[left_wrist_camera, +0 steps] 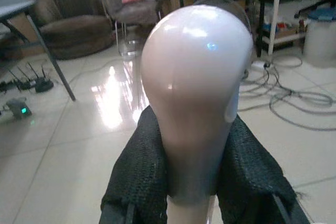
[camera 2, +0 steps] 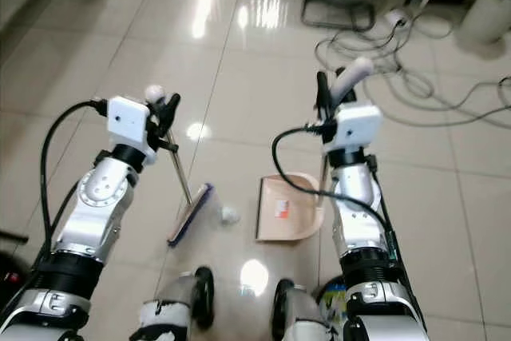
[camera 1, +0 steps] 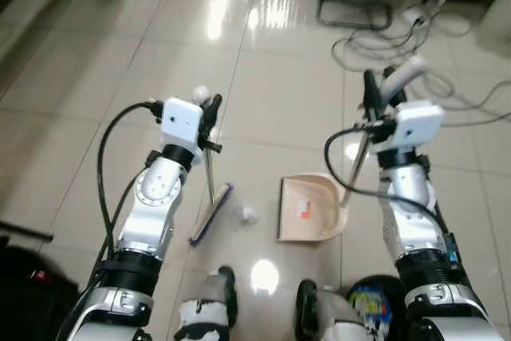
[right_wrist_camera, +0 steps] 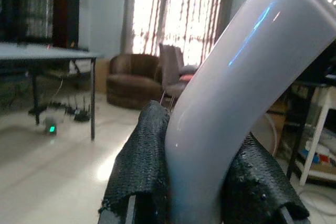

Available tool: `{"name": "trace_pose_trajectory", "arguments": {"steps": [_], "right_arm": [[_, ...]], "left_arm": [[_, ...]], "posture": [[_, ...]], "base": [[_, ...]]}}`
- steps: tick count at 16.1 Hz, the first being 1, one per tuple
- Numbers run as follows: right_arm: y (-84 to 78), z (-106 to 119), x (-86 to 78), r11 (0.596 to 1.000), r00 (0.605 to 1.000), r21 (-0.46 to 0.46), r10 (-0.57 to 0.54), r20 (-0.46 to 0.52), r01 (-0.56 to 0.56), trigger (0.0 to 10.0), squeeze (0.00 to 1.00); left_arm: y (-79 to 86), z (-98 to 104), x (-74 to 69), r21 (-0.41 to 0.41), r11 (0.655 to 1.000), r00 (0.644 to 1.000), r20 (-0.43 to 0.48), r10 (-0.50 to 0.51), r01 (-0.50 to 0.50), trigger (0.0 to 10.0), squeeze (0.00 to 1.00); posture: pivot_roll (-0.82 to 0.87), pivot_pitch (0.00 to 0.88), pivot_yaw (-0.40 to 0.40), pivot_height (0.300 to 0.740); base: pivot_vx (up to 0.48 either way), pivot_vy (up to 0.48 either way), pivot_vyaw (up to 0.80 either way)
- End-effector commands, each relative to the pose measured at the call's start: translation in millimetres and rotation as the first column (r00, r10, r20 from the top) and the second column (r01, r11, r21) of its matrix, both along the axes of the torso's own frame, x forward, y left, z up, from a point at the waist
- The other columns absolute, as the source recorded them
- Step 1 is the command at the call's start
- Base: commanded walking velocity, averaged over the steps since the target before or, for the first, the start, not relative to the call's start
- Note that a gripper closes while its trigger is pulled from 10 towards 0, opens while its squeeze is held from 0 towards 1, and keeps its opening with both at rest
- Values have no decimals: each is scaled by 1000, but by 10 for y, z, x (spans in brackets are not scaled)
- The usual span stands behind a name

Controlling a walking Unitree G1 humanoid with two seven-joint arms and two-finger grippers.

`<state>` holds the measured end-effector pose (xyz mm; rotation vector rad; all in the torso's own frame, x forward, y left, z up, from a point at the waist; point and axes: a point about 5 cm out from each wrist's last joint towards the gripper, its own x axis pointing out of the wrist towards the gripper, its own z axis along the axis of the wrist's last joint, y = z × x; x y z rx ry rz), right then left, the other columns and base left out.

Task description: Sweep floor

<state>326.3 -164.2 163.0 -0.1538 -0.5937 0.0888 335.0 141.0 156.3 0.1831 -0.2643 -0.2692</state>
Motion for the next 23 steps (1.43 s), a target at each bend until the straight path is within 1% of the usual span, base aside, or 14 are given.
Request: {"name": "trace_pose_trajectory", "arguments": {"steps": [1, 4, 6, 8, 9, 10, 12, 14, 17, 18, 19, 20, 21, 23], "right_arm": [[64, -9, -11, 999, 1000, -35, 12, 26, -11, 10000, 0], [169, -85, 37, 999, 1000, -38, 3, 16, -2, 10000, 0], [265, -115, 26, 999, 1000, -32, 7, 28, -7, 10000, 0], [389, -147, -2, 999, 999, -27, 24, 34, -23, 10000, 0], [473, -180, -27, 999, 998, -32, 45, 34, -44, 10000, 0], [551, -235, -58, 997, 998, -36, 62, 26, -61, 10000, 0], [576, -264, -70, 997, 998, -39, 67, 20, -66, 10000, 0], [615, -293, -84, 996, 997, -47, 74, 15, -73, 10000, 0], [642, -311, -92, 996, 997, -51, 76, 13, -76, 10000, 0], [641, -329, -102, 996, 997, -52, 70, 12, -69, 10000, 0], [639, -335, -105, 996, 998, -53, 67, 11, -67, 10000, 0], [634, -340, -109, 996, 998, -53, 66, 10, -65, 10000, 0], [629, -351, -115, 997, 998, -52, 64, 9, -63, 10000, 0], [635, -350, -111, 997, 998, -43, 66, 6, -66, 10000, 0]], "left_arm": [[-12, -3, -6, 15, 1000, 1000, 10, -5, 4, 10000, 0], [-61, 30, 76, 13, 999, 999, 21, 33, -34, 10000, 0], [-81, 12, 56, 0, 999, 999, 21, 33, -33, 10000, 0], [-69, -22, 32, 1, 999, 999, 19, 37, -37, 10000, 0], [-70, -19, 44, -9, 999, 999, 19, 49, -49, 10000, 0], [-101, 3, 86, -21, 998, 998, 25, 60, -60, 10000, 0], [-132, 39, 132, -26, 998, 997, 32, 64, -64, 10000, 0], [-162, 141, 256, -46, 995, 995, 43, 94, -92, 10000, 0], [-192, 281, 405, -42, 991, 990, 59, 130, -128, 10000, 0], [-258, 391, 480, -53, 989, 987, 78, 139, -136, 10000, 0], [-294, 423, 495, -59, 990, 987, 85, 135, -130, 10000, 0], [-372, 458, 506, -77, 991, 989, 89, 116, -109, 10000, 0], [-541, 495, 502, -121, 991, 994, 93, 59, -48, 10000, 0], [-695, 516, 471, -169, 985, 995, 98, -6, 22, 10000, 0]], "posture": [[291, 420, 50, 740], [342, 484, 66, 740], [350, 470, 78, 740], [341, 457, 88, 740], [340, 455, 89, 740], [347, 459, 86, 740], [355, 465, 91, 740], [357, 475, 89, 740], [351, 468, 100, 740], [344, 460, 101, 740], [344, 460, 101, 740], [340, 455, 100, 740], [334, 447, 93, 740], [329, 444, 86, 740]], "base": [[0, 0, 0], [0, 0, 0], [0, 0, 0], [0, 0, 0], [0, 0, 0], [0, 0, 0], [0, 0, 0], [0, 0, 0], [0, 0, 0], [0, 0, 0], [0, 0, 0], [0, 0, 0], [0, 0, 0], [0, 0, 0]]}}
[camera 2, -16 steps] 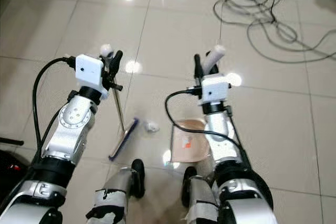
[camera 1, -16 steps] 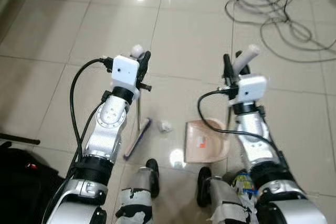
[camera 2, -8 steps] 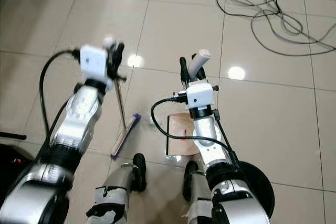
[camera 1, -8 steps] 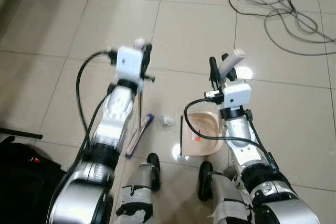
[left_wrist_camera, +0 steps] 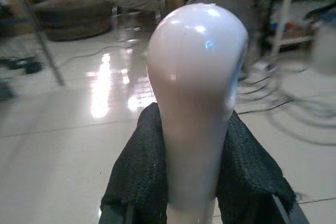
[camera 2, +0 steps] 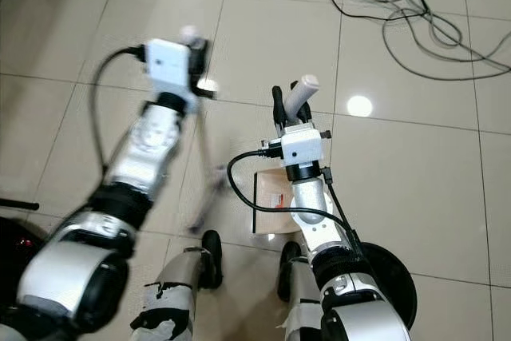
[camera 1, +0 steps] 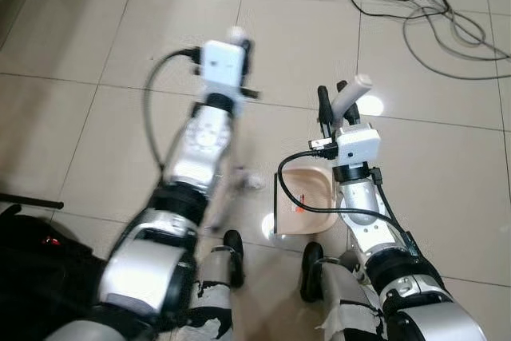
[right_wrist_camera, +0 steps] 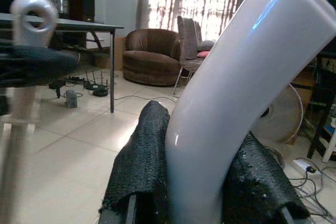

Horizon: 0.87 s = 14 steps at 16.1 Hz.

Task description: Sweep floor

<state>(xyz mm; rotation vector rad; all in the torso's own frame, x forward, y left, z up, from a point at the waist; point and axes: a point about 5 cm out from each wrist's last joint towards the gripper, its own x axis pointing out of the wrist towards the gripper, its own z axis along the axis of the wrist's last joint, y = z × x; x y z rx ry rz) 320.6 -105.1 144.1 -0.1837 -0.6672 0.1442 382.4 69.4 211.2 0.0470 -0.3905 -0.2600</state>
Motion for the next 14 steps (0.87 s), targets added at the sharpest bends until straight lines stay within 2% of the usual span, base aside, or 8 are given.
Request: {"name": "trace_pose_trajectory", "arguments": {"steps": [1, 5, 8, 10, 12, 14], "right_arm": [[67, -153, -42, 1000, 998, 1, 23, -67, -23, 10000, 0], [109, -148, -30, 999, 997, -4, 41, -72, -41, 10000, 0], [98, -131, -11, 999, 997, -1, 41, -73, -41, 10000, 0], [66, -112, 17, 999, 996, 17, 32, -78, -31, 10000, 0], [-5, -37, 54, 996, 997, 85, 25, -70, -19, 10000, 0], [-72, 14, 81, 988, 998, 156, 11, -67, -1, 10000, 0]], "left_arm": [[-110, -35, -37, -65, 995, 997, -10, -81, 80, 10000, 0], [-291, -53, -159, -120, 958, 965, 4, -264, 262, 10000, 0], [-233, 60, -211, -216, 929, 954, 40, -298, 300, 10000, 0], [-81, 95, -198, -240, 942, 972, 50, -230, 235, 10000, 0], [322, 137, -184, -223, 971, 994, 82, -70, 87, 10000, 0], [573, 154, -156, -177, 984, 997, 76, 13, 0, 10000, 0]], "posture": [[321, 443, 78, 740], [310, 423, 62, 740], [289, 397, 48, 740], [263, 374, 33, 740], [236, 333, 18, 740], [224, 317, 11, 740]], "base": [[0, 0, 0], [0, 0, 0], [0, 0, 0], [0, 0, 0], [0, 0, 0], [0, 0, 0]]}}
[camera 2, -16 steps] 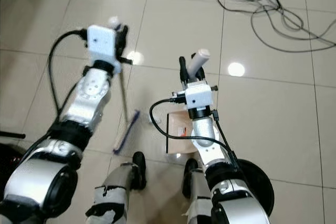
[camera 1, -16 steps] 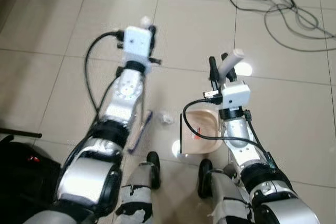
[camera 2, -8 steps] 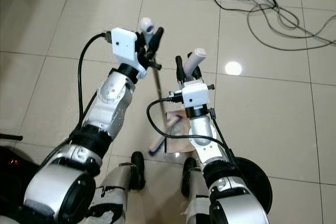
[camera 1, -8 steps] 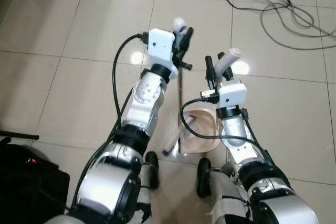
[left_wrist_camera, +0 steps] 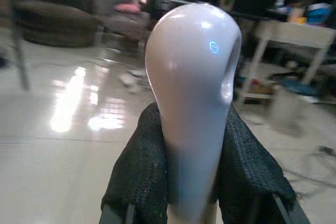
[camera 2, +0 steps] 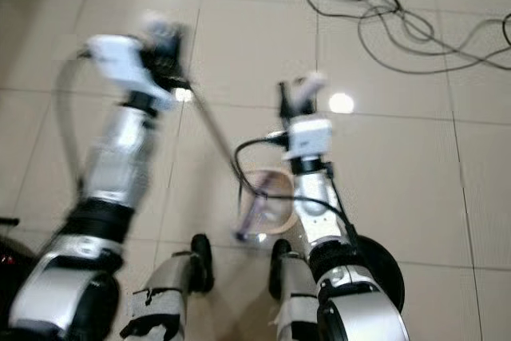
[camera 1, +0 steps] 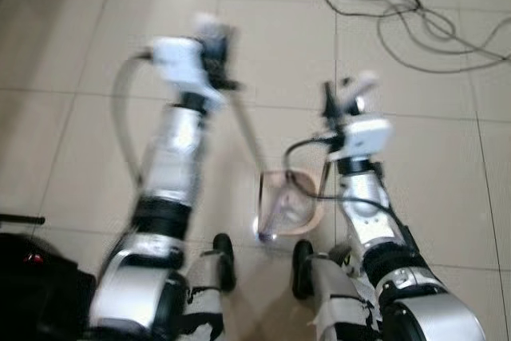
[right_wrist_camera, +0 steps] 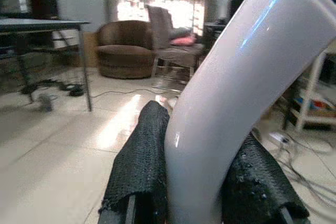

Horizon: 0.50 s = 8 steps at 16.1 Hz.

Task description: Sweep floor

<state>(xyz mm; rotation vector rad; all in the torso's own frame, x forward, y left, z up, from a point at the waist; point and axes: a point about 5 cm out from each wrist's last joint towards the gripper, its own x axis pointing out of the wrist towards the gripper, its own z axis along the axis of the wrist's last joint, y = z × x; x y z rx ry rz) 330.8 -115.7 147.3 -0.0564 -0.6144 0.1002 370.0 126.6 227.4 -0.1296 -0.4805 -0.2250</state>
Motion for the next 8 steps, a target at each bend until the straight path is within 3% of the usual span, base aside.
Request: {"name": "trace_pose_trajectory", "arguments": {"steps": [1, 5, 8], "right_arm": [[-13, -7, -23, 997, 1000, 82, 1, -9, 0, 10000, 0], [-75, 64, 7, 982, 1000, 187, 6, -7, -5, 10000, 0], [-39, 287, 77, 977, 998, 207, 44, 55, -55, 10000, 0]], "left_arm": [[152, 53, -16, 21, 998, 998, 20, 64, -65, 10000, 0], [424, 201, 29, 64, 990, 992, 40, 122, -124, 10000, 0], [731, 309, 42, 105, 975, 980, 66, 188, -194, 10000, 0]], "posture": [[225, 285, 10, 740], [206, 227, 0, 740], [166, 202, -28, 740]], "base": [[0, 0, 0], [0, 0, 0], [0, 0, 0]]}}
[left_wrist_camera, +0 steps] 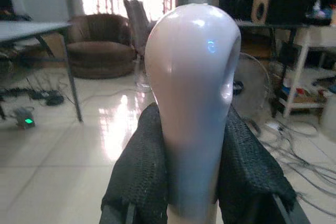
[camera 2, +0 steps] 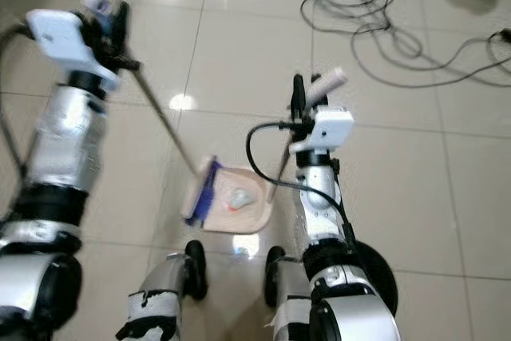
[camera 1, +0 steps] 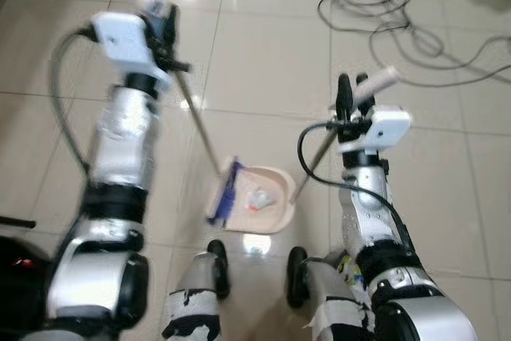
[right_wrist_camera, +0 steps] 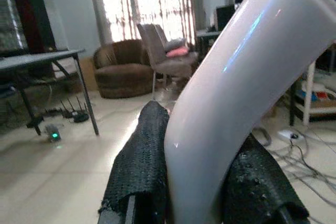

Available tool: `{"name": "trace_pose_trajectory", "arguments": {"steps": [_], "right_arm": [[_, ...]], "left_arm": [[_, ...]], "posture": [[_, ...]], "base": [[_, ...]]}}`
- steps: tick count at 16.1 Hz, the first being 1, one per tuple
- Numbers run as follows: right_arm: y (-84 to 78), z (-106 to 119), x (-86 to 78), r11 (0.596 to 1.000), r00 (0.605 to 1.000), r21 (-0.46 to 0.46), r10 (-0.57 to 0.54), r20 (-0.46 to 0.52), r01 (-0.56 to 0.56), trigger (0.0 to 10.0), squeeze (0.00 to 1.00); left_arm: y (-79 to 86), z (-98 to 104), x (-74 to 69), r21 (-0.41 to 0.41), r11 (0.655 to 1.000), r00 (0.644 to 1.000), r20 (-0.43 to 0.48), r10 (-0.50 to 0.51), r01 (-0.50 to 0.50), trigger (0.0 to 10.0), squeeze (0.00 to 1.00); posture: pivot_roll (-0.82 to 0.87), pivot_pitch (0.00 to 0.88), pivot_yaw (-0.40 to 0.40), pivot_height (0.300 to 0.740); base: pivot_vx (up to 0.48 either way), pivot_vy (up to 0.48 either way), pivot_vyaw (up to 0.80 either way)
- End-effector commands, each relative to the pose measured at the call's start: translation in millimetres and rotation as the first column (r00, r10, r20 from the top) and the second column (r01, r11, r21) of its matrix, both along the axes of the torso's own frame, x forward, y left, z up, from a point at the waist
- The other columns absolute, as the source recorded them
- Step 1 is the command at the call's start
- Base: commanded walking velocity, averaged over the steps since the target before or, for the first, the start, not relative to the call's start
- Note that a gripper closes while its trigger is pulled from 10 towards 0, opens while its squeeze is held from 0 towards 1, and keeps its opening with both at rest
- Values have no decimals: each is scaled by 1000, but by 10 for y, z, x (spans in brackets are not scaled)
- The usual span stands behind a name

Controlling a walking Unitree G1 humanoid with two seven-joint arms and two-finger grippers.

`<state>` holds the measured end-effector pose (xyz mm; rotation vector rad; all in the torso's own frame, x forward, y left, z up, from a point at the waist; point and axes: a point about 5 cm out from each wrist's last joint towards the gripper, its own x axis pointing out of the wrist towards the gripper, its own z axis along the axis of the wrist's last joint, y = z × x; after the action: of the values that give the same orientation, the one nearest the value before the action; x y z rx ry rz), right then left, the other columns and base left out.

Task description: Sweep floor

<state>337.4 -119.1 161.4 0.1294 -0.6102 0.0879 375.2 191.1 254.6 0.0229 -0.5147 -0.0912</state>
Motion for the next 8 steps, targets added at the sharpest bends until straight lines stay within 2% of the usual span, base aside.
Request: {"name": "trace_pose_trajectory", "arguments": {"steps": [1, 2, 3, 4, 6, 8], "right_arm": [[-5, 197, 27, 999, 997, 36, 9, 74, -11, 10000, 0], [-9, 279, 73, 999, 997, 32, 31, 77, -33, 10000, 0], [-12, 331, 107, 998, 997, 33, 42, 67, -44, 10000, 0], [-15, 355, 124, 998, 997, 33, 44, 60, -46, 10000, 0], [-8, 533, 171, 995, 995, 64, 78, 56, -82, 10000, 0], [6, 641, 189, 992, 993, 73, 100, 57, -104, 10000, 0]], "left_arm": [[196, 81, -11, 2, 998, 998, 19, 65, -65, 10000, 0], [456, 161, -17, 1, 987, 987, 1, 162, -162, 10000, 0], [612, 230, -41, 19, 978, 979, 1, 206, -206, 10000, 0], [676, 263, -57, 31, 975, 975, 4, 222, -222, 10000, 0], [918, 334, -134, 64, 963, 965, -8, 263, -262, 10000, 0], [926, 262, -156, 93, 966, 968, -44, 245, -241, 10000, 0]], "posture": [[159, 201, -34, 740], [152, 179, -39, 740], [143, 168, -41, 740], [138, 169, -43, 740], [117, 138, -40, 740], [97, 128, -30, 740]], "base": [[0, 0, 0], [0, 0, 0], [0, 0, 0], [0, 0, 0], [0, 0, 0], [0, 0, 0]]}}
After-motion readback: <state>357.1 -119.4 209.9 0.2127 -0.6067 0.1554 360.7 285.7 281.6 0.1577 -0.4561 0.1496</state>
